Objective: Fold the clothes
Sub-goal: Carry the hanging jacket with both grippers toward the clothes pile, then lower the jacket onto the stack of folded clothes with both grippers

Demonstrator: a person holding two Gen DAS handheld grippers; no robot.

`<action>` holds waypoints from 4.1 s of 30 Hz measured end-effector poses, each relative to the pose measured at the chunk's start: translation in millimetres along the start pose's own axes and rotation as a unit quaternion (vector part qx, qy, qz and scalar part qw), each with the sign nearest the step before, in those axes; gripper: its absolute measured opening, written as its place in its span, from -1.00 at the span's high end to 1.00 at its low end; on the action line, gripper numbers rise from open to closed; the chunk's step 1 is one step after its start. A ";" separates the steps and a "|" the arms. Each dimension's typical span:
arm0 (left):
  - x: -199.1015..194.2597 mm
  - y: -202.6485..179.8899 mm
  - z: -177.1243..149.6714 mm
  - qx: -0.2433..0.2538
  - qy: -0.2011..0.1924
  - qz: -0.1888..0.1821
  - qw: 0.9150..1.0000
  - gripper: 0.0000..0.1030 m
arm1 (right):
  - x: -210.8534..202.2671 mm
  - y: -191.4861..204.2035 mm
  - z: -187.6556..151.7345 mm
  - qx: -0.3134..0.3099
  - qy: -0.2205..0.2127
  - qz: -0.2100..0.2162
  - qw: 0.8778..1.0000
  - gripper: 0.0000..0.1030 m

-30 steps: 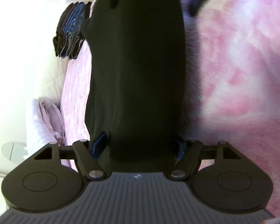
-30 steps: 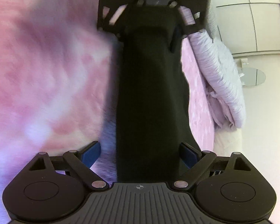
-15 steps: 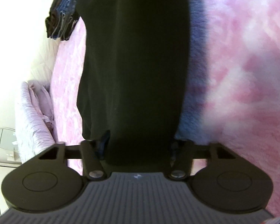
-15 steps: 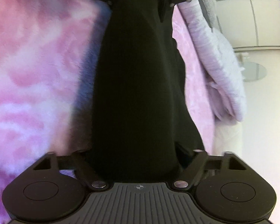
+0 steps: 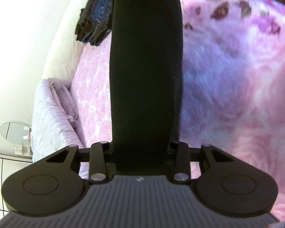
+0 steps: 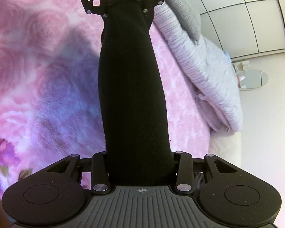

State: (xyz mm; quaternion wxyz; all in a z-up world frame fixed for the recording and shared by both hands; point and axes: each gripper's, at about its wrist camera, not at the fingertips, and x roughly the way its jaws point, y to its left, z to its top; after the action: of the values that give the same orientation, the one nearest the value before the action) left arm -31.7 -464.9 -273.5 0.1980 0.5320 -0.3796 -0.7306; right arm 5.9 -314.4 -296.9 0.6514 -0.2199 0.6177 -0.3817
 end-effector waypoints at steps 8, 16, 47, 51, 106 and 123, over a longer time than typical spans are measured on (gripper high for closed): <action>-55.8 28.4 39.6 0.011 -0.014 0.009 1.000 0.34 | -80.9 -26.4 -16.8 0.010 0.010 -0.011 1.000 0.24; -73.7 61.9 102.7 0.028 -0.010 0.026 0.999 0.34 | -119.3 -58.2 -63.3 0.030 0.011 -0.031 0.999 0.24; 77.5 206.0 397.3 0.016 -0.015 0.035 0.999 0.33 | -80.5 -247.7 -379.7 0.069 0.022 -0.041 0.997 0.24; 110.8 240.4 418.7 0.015 -0.044 0.045 0.998 0.33 | -65.8 -284.1 -398.5 0.073 0.053 -0.052 0.995 0.24; 484.4 302.4 461.5 -0.055 0.158 0.019 0.986 0.22 | 311.8 -473.4 -569.4 0.003 -0.024 0.080 0.997 0.05; 460.8 286.3 425.6 -0.042 0.141 0.034 0.989 0.14 | 319.4 -438.8 -550.9 0.006 -0.025 0.079 0.997 0.05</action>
State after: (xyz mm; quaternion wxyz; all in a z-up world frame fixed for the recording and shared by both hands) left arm -623.2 -819.3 -281.2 0.2963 0.6080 -0.3344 -0.6563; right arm -646.4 -726.6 -244.8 0.6958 -0.1761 0.6146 -0.3273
